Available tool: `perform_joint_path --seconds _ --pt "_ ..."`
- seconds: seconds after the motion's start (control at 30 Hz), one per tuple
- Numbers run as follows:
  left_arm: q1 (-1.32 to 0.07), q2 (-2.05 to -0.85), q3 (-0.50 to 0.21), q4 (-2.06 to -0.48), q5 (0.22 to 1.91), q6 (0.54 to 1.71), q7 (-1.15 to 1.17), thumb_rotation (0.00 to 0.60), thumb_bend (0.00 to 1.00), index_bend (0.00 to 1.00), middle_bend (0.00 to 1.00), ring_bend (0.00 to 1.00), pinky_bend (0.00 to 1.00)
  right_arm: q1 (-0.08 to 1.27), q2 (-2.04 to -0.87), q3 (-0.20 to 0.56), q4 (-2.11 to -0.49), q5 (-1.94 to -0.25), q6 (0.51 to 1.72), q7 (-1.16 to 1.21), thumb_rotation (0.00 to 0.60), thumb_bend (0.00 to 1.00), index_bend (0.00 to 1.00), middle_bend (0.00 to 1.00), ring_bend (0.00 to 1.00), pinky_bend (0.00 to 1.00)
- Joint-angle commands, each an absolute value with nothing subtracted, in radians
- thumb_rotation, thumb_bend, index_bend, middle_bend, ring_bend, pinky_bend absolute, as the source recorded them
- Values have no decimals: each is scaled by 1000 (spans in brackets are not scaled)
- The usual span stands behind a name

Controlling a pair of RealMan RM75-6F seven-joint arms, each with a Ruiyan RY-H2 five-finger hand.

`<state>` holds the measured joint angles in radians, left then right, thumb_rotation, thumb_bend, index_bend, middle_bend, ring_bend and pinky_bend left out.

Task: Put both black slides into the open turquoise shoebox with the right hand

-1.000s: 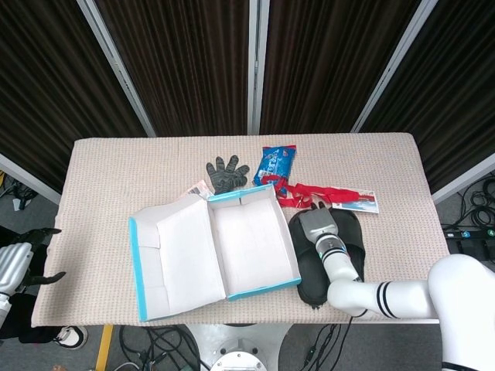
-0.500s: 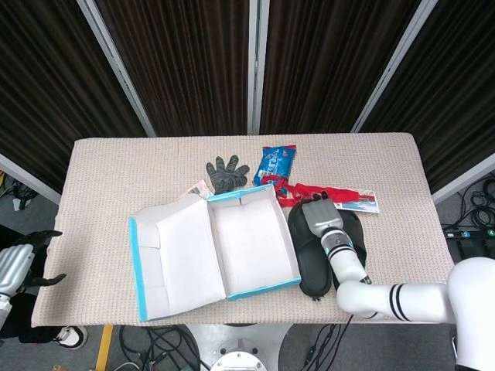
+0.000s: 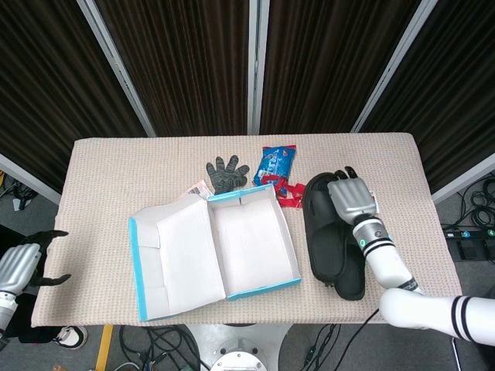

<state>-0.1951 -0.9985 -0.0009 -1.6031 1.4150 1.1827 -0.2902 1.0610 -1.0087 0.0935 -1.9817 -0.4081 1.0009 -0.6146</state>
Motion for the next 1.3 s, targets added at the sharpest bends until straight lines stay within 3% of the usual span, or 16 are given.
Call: perform_joint_path --seconds 0.03,0.23,0.6,0.9,1.3 --pt "-196 -998 -2 -1609 1413 1183 -283 600 131 204 214 149 189 1019 -938 146 -2041 -488 981 -520 600 150 520 518 125 8" --pt "-194 -996 -5 -1617 1412 1194 -275 600 131 204 214 149 189 945 -965 228 -2032 -669 964 -302 600 147 536 530 152 55" --pt "-189 -998 -11 -1605 1413 1215 -289 600 120 204 213 148 189 851 -1280 309 -1796 -1009 963 160 600 116 538 530 152 120" --pt "-182 -1008 -12 -1579 1425 1233 -320 600 120 204 214 149 189 853 -1482 320 -1604 -1121 958 353 600 96 551 530 174 159" --pt "-180 -1027 -10 -1541 1434 1237 -349 600 120 204 214 149 189 891 -1568 331 -1468 -1105 784 496 600 63 552 530 177 174"
